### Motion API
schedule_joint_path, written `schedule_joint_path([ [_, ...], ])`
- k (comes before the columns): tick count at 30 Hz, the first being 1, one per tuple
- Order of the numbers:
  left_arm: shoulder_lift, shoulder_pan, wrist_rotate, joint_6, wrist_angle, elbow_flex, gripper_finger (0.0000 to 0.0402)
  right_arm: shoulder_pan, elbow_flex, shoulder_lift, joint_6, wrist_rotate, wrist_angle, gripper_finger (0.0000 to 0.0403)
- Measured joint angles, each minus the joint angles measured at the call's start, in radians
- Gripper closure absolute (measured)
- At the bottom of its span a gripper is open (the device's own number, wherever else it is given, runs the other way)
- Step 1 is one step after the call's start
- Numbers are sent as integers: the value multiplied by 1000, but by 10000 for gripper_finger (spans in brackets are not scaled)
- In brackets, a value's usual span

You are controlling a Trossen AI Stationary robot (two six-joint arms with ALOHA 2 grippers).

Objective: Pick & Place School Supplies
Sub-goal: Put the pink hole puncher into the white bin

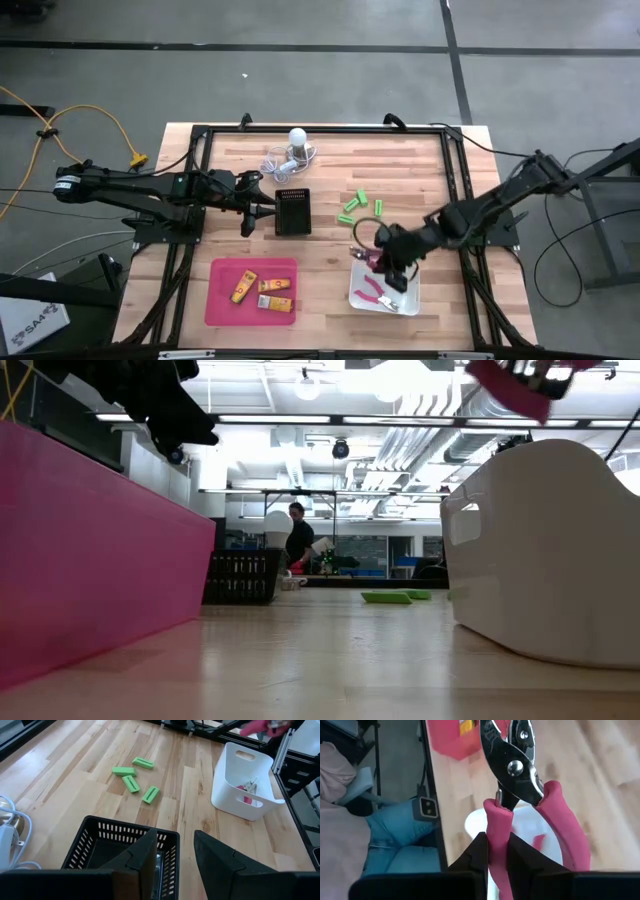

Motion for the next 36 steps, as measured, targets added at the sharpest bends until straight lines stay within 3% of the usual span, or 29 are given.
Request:
schedule_joint_path([
  [17, 15, 0, 1, -36, 2, 0, 274, 185, 0, 228, 345, 61, 98, 370],
  [36, 74, 0, 1, -46, 39, 0, 274, 224, 0, 305, 584, 66, -31, 370],
])
